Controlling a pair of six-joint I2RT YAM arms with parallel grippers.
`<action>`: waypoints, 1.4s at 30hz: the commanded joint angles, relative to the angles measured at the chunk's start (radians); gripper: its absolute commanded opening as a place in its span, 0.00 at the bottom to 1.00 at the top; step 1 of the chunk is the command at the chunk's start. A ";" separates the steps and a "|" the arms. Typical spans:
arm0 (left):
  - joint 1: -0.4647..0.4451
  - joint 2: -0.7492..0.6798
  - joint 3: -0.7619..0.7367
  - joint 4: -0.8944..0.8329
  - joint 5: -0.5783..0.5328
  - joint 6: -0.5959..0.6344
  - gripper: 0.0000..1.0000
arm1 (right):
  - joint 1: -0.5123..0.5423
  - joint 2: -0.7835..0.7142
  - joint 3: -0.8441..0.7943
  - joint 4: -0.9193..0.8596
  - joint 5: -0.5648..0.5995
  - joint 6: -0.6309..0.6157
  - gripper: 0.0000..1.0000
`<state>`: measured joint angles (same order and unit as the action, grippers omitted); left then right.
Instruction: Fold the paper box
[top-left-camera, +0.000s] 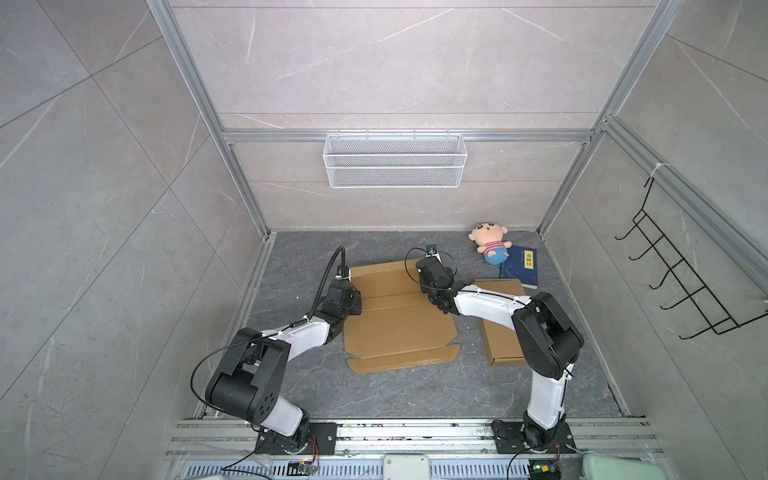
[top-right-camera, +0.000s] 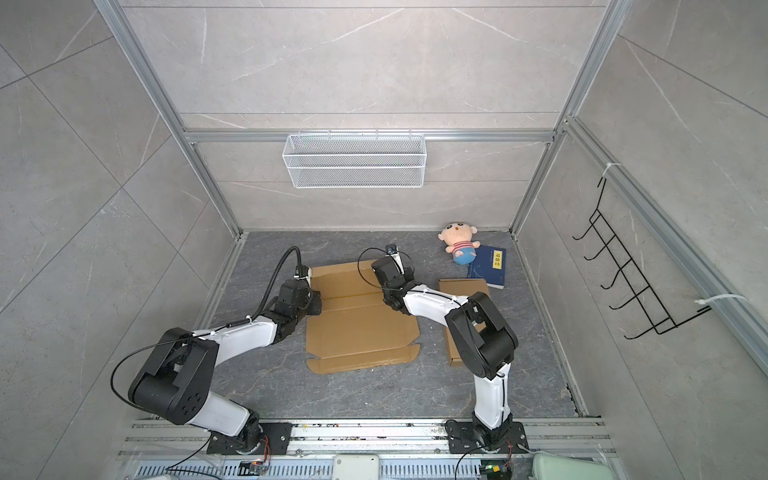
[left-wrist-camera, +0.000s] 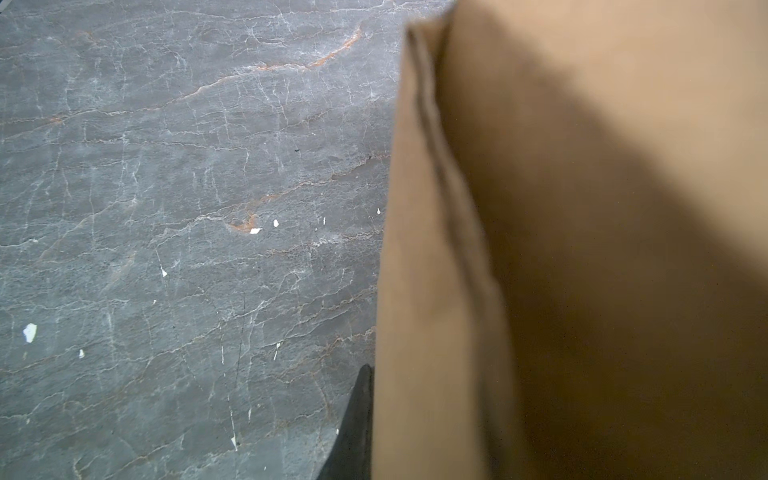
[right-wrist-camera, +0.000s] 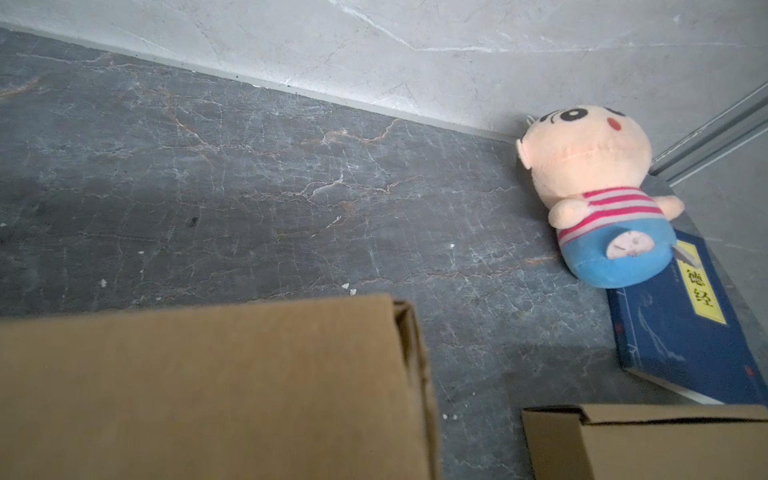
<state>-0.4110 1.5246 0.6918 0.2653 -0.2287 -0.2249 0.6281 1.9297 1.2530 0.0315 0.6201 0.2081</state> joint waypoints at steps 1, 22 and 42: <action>-0.005 -0.030 0.018 -0.064 -0.014 0.033 0.00 | -0.011 0.040 0.018 -0.128 0.079 0.020 0.00; -0.001 -0.034 0.120 -0.266 0.009 0.014 0.00 | -0.086 -0.257 -0.056 -0.239 -0.387 0.048 0.65; 0.145 0.181 0.675 -1.176 0.484 0.188 0.00 | -0.219 -0.504 -0.050 -0.376 -0.521 0.045 0.66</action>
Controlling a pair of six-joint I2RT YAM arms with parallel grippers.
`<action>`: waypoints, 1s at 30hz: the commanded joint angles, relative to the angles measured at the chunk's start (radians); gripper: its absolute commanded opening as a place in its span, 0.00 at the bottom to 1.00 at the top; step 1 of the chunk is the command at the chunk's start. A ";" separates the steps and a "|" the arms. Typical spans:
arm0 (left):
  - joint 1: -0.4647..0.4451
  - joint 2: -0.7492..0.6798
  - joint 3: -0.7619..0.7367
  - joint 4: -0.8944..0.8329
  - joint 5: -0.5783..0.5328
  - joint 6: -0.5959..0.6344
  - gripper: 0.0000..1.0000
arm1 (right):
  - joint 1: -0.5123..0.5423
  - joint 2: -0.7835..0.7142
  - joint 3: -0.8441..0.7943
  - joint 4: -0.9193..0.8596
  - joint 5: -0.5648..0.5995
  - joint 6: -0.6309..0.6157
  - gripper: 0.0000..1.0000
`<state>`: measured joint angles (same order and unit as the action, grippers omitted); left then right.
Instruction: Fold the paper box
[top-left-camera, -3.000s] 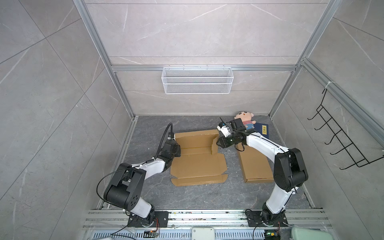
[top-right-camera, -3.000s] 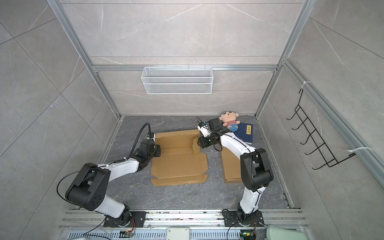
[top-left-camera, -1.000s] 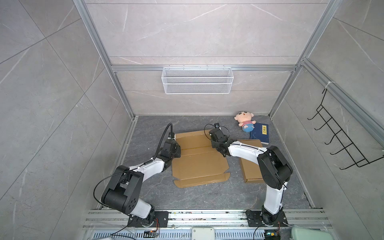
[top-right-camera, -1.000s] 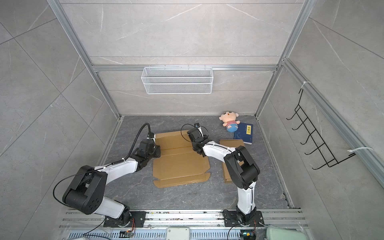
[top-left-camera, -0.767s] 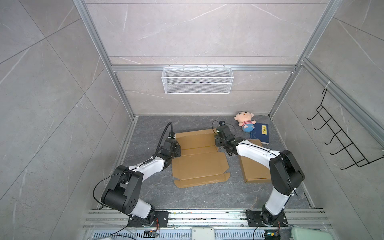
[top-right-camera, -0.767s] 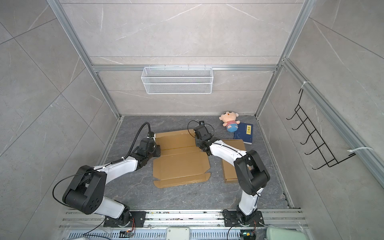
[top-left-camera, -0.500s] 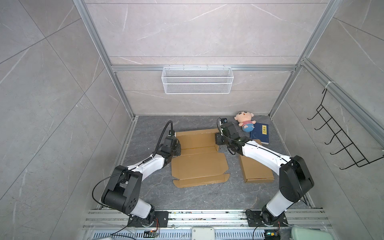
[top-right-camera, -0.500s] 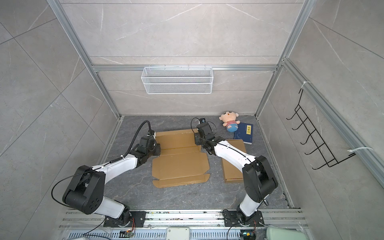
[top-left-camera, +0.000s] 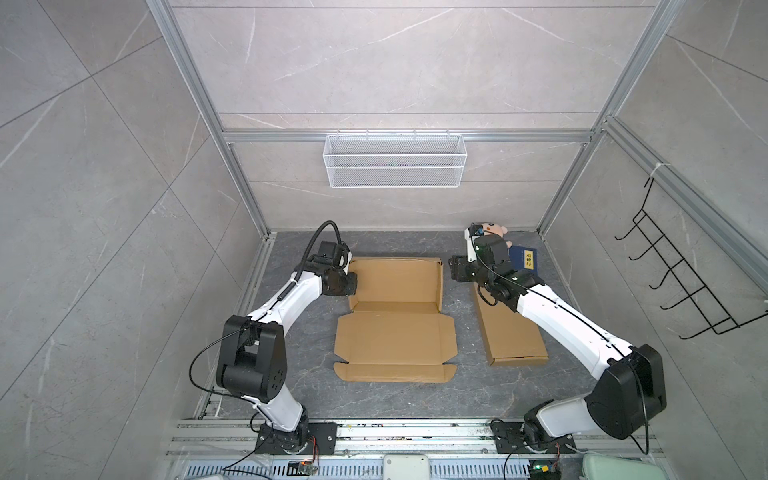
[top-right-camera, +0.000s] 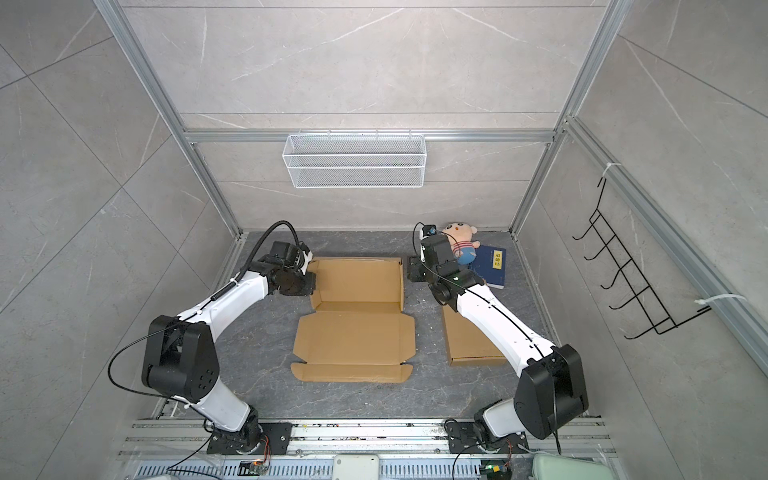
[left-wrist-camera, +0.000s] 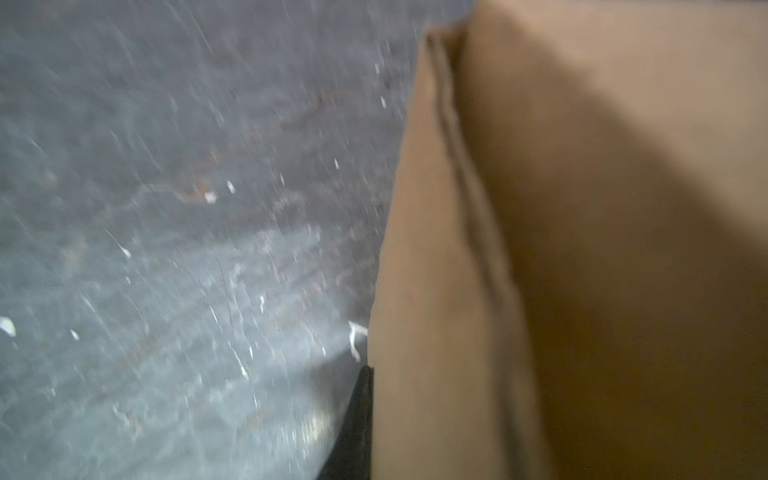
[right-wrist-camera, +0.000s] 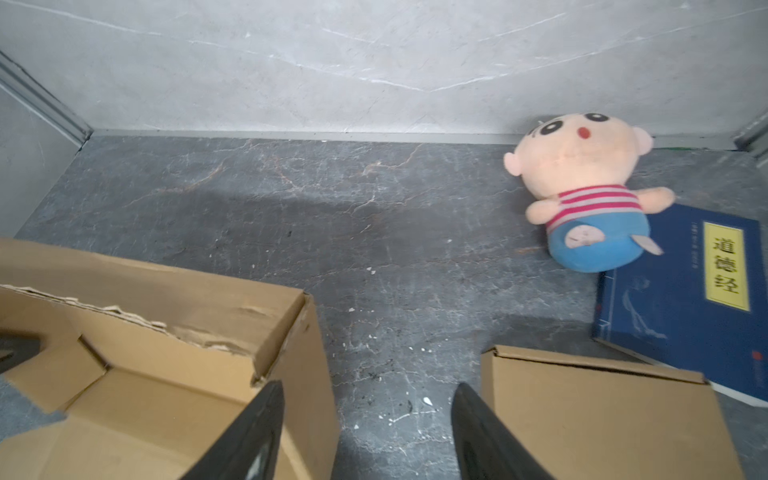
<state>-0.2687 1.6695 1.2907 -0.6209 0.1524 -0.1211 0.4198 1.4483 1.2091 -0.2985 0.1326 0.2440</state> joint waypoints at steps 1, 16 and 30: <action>0.002 0.048 0.100 -0.332 0.099 0.099 0.00 | -0.014 -0.024 -0.005 -0.049 -0.035 0.010 0.66; -0.005 0.190 0.264 -0.631 -0.046 0.188 0.01 | -0.018 -0.001 -0.040 -0.048 -0.105 0.041 0.65; -0.016 0.375 0.352 -0.666 -0.054 0.225 0.09 | -0.016 0.087 0.001 -0.053 -0.199 0.038 0.63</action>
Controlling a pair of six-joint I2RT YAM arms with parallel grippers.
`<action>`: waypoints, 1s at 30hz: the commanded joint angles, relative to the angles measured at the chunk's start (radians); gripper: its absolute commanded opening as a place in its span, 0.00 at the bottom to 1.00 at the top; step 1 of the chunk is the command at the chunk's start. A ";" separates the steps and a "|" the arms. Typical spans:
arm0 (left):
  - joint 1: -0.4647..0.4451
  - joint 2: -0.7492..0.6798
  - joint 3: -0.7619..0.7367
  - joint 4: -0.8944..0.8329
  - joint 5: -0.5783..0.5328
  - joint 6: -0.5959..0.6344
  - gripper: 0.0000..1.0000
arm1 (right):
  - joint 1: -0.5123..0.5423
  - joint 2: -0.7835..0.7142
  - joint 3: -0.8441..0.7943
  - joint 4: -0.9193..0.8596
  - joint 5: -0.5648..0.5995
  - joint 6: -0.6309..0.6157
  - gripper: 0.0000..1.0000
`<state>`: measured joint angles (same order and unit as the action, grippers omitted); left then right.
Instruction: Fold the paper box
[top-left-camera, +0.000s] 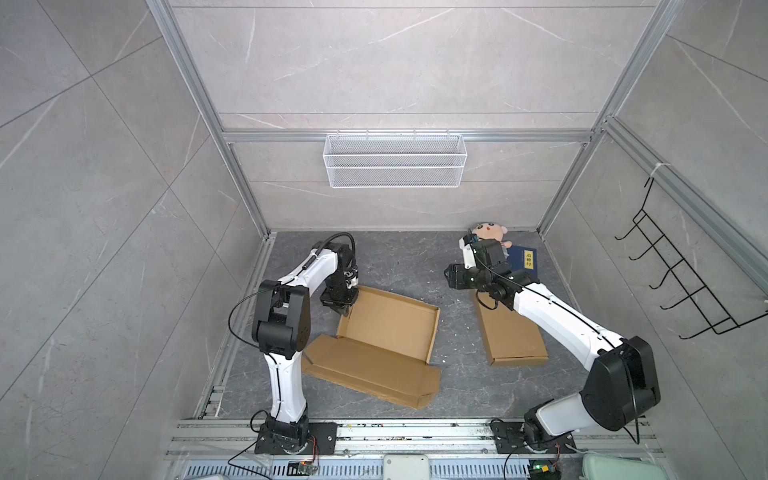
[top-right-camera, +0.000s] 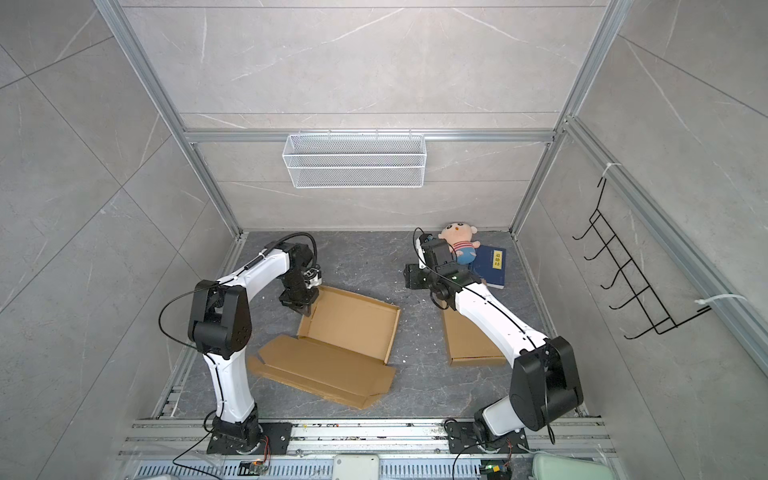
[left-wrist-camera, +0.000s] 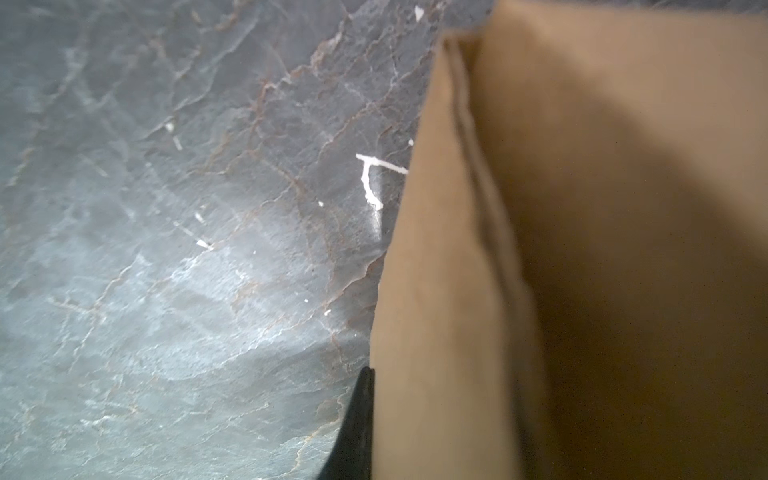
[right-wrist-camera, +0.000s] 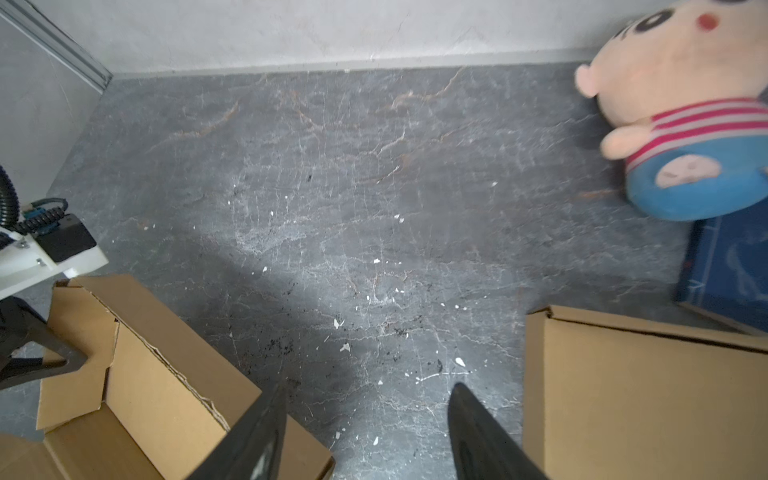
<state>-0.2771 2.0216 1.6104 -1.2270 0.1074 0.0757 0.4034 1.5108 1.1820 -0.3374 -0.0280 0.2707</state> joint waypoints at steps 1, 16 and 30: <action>-0.007 0.029 0.037 -0.061 -0.009 0.028 0.09 | 0.000 0.032 0.032 -0.010 -0.051 0.011 0.63; -0.016 0.072 0.144 -0.065 -0.012 -0.004 0.33 | 0.043 0.173 0.133 -0.043 -0.131 -0.014 0.62; -0.016 0.002 0.169 -0.031 0.032 -0.017 0.53 | 0.097 0.296 0.260 -0.133 -0.175 -0.112 0.62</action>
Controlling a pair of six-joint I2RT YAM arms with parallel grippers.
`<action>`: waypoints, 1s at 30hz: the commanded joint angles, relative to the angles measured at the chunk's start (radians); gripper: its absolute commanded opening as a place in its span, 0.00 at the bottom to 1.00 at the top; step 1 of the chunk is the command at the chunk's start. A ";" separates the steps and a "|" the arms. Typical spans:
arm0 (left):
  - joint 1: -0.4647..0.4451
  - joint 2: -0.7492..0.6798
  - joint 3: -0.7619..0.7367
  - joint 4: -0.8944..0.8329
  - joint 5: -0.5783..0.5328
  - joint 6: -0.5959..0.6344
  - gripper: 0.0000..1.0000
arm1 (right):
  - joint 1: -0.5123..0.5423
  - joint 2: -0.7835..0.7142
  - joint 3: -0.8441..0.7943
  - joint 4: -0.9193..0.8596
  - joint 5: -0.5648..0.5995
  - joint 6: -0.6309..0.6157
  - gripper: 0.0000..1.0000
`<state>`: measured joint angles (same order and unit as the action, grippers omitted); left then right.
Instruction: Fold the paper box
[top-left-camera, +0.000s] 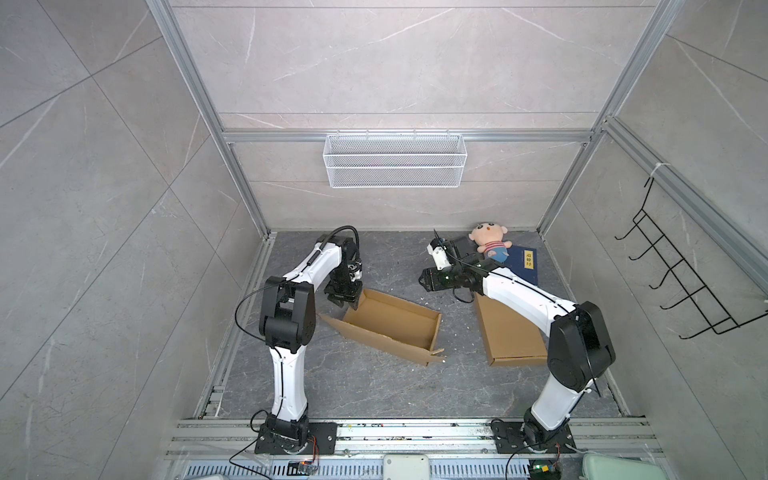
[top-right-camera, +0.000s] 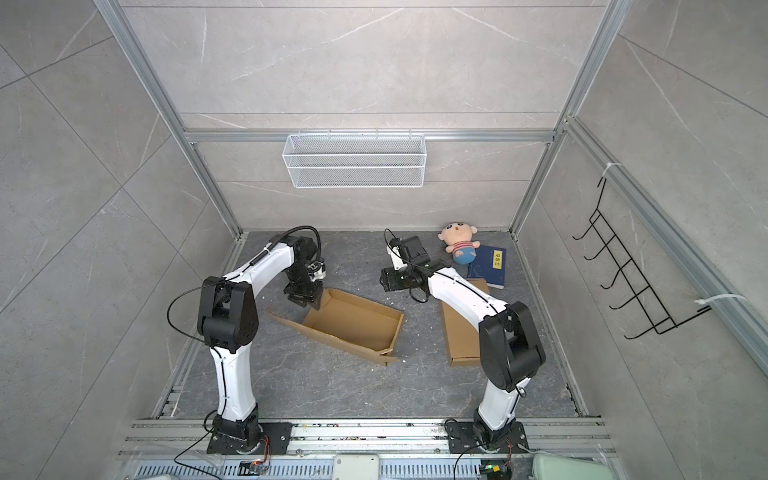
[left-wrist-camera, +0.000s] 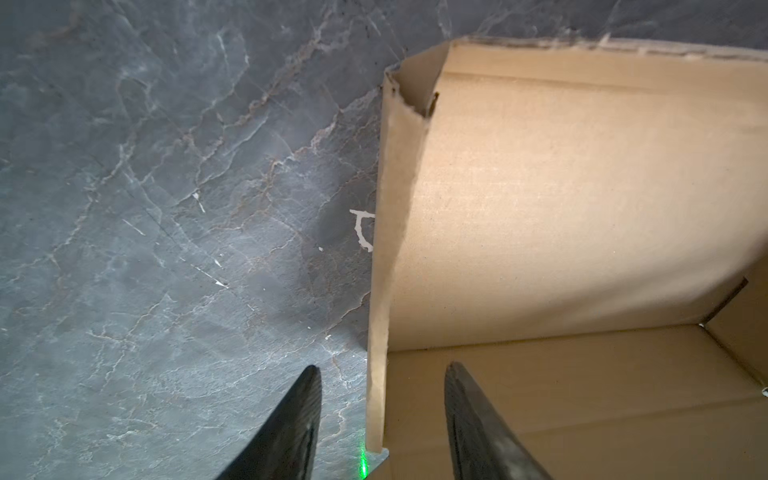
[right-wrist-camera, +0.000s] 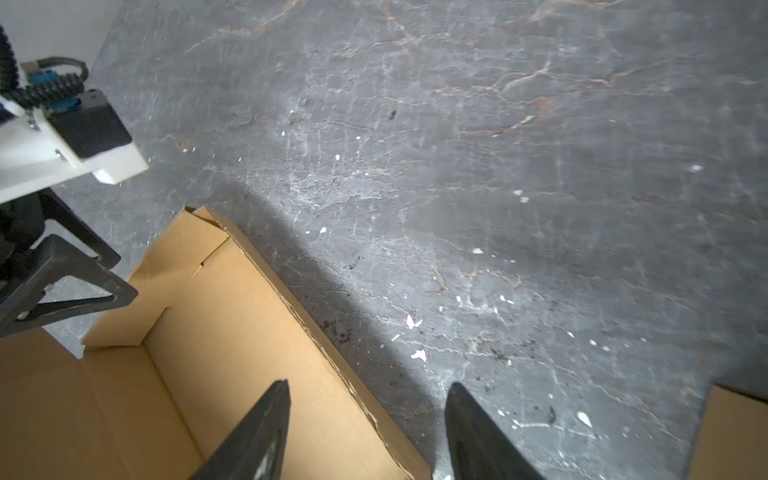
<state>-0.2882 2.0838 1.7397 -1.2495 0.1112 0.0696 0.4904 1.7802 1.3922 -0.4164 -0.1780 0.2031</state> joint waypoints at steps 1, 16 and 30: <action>-0.005 -0.065 0.043 -0.005 0.032 -0.012 0.54 | 0.010 0.033 0.060 -0.061 -0.039 -0.050 0.62; 0.009 -0.293 0.034 0.110 0.080 -0.040 0.64 | 0.044 0.100 0.137 -0.261 -0.099 -0.246 0.63; 0.026 -0.823 -0.499 0.672 -0.374 -0.062 1.00 | 0.178 0.232 0.243 -0.377 0.043 -0.341 0.68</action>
<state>-0.2787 1.3334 1.2881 -0.7162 -0.1497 0.0265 0.6491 1.9766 1.5955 -0.7490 -0.1852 -0.1059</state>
